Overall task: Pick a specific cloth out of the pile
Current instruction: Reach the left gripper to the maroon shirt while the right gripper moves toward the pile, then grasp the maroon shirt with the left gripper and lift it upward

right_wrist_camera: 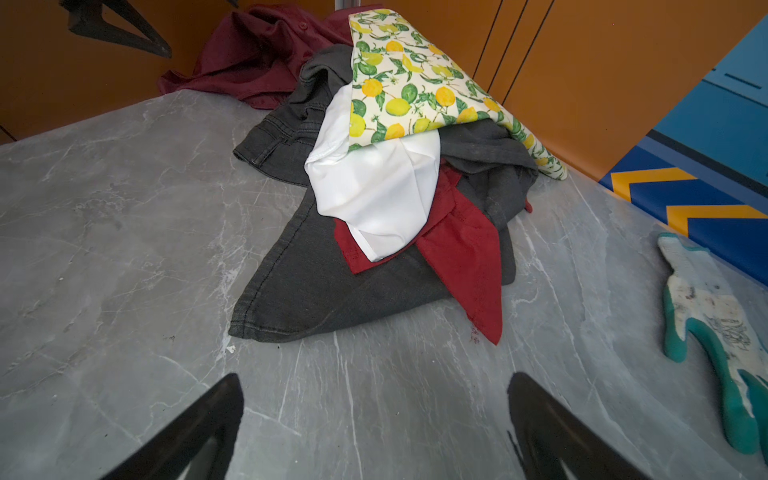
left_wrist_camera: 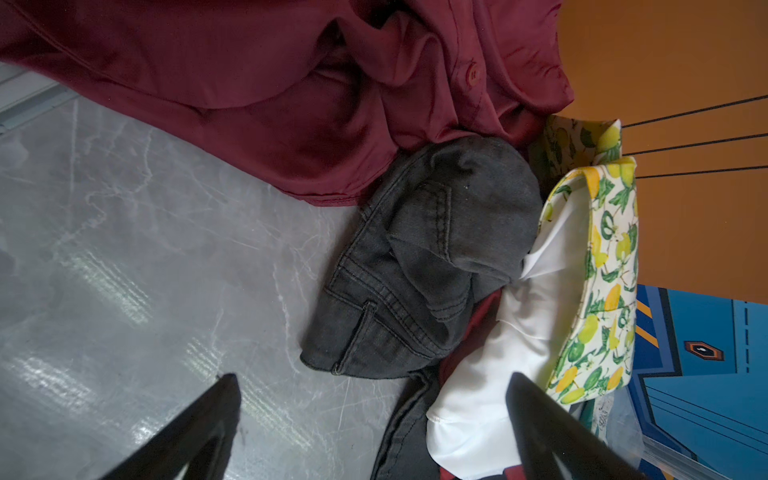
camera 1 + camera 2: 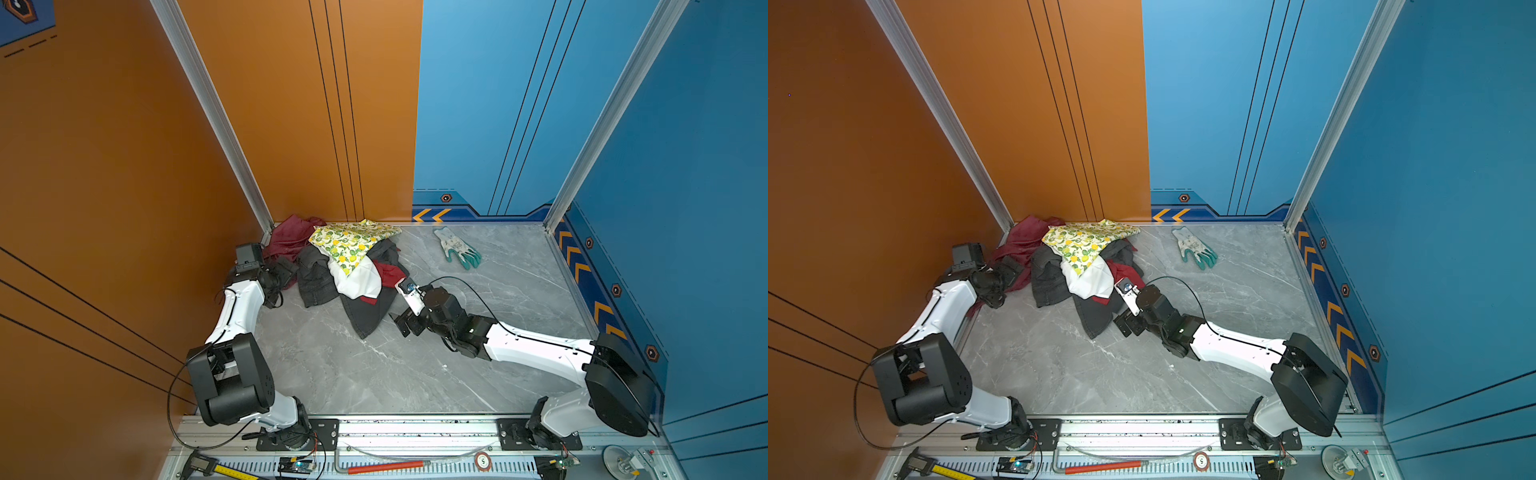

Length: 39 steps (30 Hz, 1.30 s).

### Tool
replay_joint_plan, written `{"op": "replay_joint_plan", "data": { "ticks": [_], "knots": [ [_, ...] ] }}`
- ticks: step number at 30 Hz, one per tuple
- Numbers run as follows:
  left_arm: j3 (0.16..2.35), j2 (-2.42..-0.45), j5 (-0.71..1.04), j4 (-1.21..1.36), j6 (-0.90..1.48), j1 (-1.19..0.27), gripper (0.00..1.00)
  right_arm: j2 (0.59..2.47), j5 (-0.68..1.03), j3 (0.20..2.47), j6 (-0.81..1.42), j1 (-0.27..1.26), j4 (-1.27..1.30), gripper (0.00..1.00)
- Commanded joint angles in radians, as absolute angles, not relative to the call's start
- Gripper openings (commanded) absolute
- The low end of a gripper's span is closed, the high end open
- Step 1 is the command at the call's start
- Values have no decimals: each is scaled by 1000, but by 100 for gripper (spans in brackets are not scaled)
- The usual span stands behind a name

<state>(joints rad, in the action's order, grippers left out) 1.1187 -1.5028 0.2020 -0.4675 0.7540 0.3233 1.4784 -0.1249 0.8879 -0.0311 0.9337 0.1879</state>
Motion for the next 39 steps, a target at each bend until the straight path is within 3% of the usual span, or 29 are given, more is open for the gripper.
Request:
{"op": "replay_joint_plan", "data": {
  "ticks": [1, 11, 27, 33, 35, 37, 38, 39],
  "knots": [
    [1162, -1538, 240, -462, 761, 340, 99, 1491, -125, 916, -59, 940, 215, 99],
    [1280, -1682, 207, -445, 767, 351, 100, 1506, -124, 901, -66, 916, 226, 100],
    [1694, -2086, -166, -478, 702, 246, 98, 1532, -56, 897, -58, 856, 210, 100],
    [1881, -2245, -216, -527, 691, 235, 96, 1526, -54, 907, -64, 832, 177, 100],
    [1917, -2283, -204, -528, 686, 236, 71, 1520, -57, 908, -63, 827, 173, 100],
    [1947, -2312, -182, -528, 687, 235, 16, 1514, -63, 908, -61, 825, 171, 100],
    [1955, -2316, -179, -534, 691, 236, 0, 1513, -64, 907, -61, 826, 168, 100],
    [1958, -2313, -174, -534, 695, 234, 0, 1511, -66, 908, -61, 825, 166, 100]
  ]
}}
